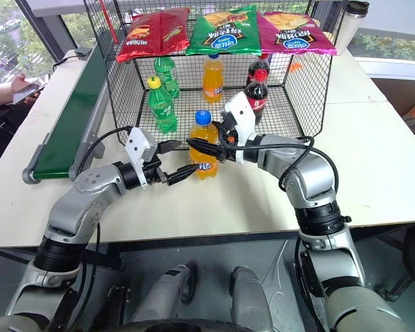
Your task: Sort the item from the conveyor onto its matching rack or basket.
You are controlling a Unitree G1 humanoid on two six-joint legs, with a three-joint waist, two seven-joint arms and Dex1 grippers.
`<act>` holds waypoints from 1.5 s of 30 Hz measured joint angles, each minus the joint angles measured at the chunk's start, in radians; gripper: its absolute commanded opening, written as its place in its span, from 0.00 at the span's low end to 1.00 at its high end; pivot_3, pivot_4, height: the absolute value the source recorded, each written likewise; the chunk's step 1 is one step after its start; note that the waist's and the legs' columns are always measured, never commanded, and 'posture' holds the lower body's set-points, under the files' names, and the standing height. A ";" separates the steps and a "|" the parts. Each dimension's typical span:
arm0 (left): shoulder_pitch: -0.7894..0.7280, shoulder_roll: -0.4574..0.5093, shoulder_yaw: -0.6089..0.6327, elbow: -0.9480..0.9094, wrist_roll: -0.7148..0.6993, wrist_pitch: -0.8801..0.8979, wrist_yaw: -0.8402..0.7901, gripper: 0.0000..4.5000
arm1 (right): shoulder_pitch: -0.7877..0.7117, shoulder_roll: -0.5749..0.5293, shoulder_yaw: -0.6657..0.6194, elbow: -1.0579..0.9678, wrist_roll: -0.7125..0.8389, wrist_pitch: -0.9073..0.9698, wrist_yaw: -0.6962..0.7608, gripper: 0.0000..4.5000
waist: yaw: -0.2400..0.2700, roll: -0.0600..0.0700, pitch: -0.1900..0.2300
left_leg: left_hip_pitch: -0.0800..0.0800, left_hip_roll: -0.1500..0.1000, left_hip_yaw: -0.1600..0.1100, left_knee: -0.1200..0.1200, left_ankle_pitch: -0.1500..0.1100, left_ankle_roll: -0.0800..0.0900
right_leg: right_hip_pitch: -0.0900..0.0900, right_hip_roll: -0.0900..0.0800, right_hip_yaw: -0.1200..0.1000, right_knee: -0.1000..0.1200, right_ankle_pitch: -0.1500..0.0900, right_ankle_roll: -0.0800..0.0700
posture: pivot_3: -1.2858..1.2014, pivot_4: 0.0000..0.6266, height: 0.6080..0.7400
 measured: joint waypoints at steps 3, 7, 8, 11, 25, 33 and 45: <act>0.044 0.027 0.034 -0.023 -0.003 0.021 0.006 0.98 | -0.023 0.017 -0.010 0.045 -0.022 -0.017 -0.035 0.59 | -0.001 0.000 0.000 | 0.000 0.000 0.000 0.000 0.000 0.000 | -0.001 0.000 0.000 0.002 0.000 -0.001 | 0.52 0.24 0.99; 0.097 0.053 0.098 -0.062 -0.018 0.044 0.030 0.98 | -0.071 0.049 -0.039 0.121 -0.067 -0.067 -0.099 0.59 | 0.001 0.000 0.000 | 0.000 0.000 0.000 0.000 -0.001 -0.001 | -0.001 0.000 0.000 0.002 -0.001 -0.001 | 0.52 0.24 0.99; 0.106 0.051 0.112 -0.072 -0.019 0.045 0.049 0.98 | -0.088 0.061 -0.044 0.147 -0.081 -0.087 -0.117 0.59 | 0.001 0.000 0.000 | 0.000 0.000 0.000 0.000 -0.001 -0.001 | -0.001 0.000 0.000 0.002 -0.001 -0.001 | 0.52 0.24 0.99; 0.116 0.002 0.135 -0.075 0.022 0.022 0.146 0.98 | -0.141 0.096 -0.048 0.242 -0.129 -0.162 -0.161 0.59 | 0.004 0.000 0.000 | 0.000 0.000 0.000 0.000 -0.001 -0.001 | -0.001 0.001 0.000 0.002 0.000 -0.001 | 0.52 0.24 0.99; 0.155 -0.136 0.052 -0.099 0.184 -0.012 0.362 0.98 | -0.349 0.225 -0.031 0.867 -0.357 -0.642 -0.258 0.59 | -0.003 0.001 0.000 | 0.001 0.000 0.001 0.000 0.001 -0.001 | -0.001 0.003 0.001 0.005 0.002 0.002 | 0.52 0.24 0.99; 0.154 -0.138 0.052 -0.104 0.194 -0.011 0.368 0.98 | -0.441 0.242 -0.057 1.093 -0.386 -0.785 -0.283 0.59 | -0.003 0.001 0.000 | 0.001 0.000 0.001 0.000 0.001 -0.001 | -0.001 0.004 0.002 0.005 0.002 0.002 | 0.52 0.24 0.99; 0.141 -0.145 0.044 -0.104 0.196 -0.011 0.358 1.00 | -0.481 0.243 -0.074 1.155 -0.408 -0.862 -0.271 0.99 | -0.005 0.001 0.000 | 0.003 0.001 0.000 0.000 0.001 -0.001 | -0.001 0.005 0.002 0.006 0.002 0.002 | 0.52 0.24 0.99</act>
